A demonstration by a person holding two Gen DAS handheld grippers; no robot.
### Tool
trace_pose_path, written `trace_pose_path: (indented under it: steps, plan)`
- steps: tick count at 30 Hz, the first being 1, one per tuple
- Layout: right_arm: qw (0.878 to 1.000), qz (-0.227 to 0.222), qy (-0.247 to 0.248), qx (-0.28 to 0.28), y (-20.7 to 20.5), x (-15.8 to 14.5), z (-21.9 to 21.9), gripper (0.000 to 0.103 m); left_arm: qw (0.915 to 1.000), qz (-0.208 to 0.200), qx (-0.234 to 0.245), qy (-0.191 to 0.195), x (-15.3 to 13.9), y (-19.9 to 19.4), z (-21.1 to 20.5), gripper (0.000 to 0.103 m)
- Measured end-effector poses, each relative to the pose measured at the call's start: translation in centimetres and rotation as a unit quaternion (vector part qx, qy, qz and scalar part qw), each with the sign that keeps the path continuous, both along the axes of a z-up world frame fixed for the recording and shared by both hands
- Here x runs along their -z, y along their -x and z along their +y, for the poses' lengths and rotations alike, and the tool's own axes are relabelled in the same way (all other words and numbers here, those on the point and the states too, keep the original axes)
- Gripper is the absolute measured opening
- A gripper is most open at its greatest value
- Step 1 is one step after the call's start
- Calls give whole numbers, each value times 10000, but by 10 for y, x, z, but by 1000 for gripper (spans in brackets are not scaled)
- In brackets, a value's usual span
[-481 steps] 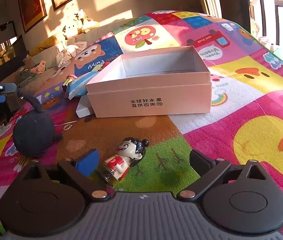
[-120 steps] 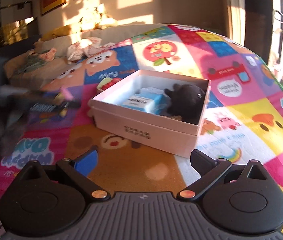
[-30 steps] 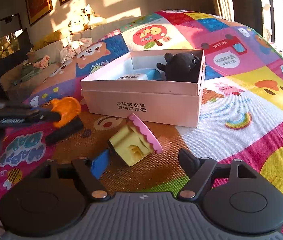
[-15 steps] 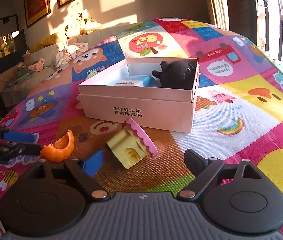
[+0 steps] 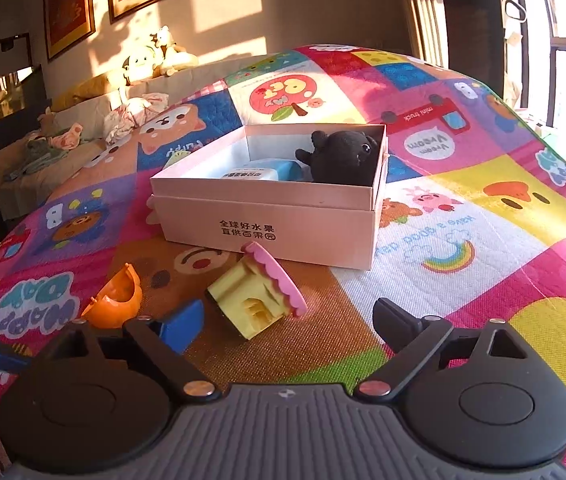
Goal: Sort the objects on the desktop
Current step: 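Grasp the black foam stick with the left gripper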
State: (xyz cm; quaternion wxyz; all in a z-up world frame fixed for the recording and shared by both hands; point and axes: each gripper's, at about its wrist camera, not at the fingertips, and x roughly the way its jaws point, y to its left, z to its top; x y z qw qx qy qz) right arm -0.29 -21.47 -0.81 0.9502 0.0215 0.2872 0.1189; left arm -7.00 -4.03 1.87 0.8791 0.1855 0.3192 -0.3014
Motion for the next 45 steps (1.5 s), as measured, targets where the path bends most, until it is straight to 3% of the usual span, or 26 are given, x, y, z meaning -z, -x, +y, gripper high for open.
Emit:
trace_pose_path:
  steps: [3, 7, 11, 18, 23, 28, 36, 42, 45]
  plan:
    - [10000, -23, -9, 21, 1, 0, -1, 94, 9982, -345, -491, 11, -10, -9, 6, 94]
    - [10000, -51, -13, 38, 2, 0, 0, 96, 9976, -162, -646, 205, -11, -18, 13, 94]
    - [10000, -57, -16, 58, 2, 0, -1, 98, 9981, 216, -425, 389, -2, -16, 9, 94]
    - [9999, -51, -13, 101, 2, -1, 0, 100, 9959, 397, -585, 559, 6, -26, 6, 95]
    - [9999, -56, -19, 119, 3, 0, -1, 101, 9938, 121, -1099, 91, 12, -39, 12, 96]
    - [9999, -50, -18, 109, 2, 0, -1, 101, 9854, -190, -1681, -172, 5, -50, 33, 99]
    - [9999, -77, -4, 126, 3, 0, -1, 103, 9651, -551, -2556, -132, -6, -71, 49, 100]
    - [9997, -78, -201, -135, -1, -13, -2, 102, 9626, -515, -2660, -79, -6, -74, 57, 100]
    - [9994, -139, -214, -216, -10, -22, 0, 85, 9593, -516, -2774, 79, -9, -71, 63, 100]
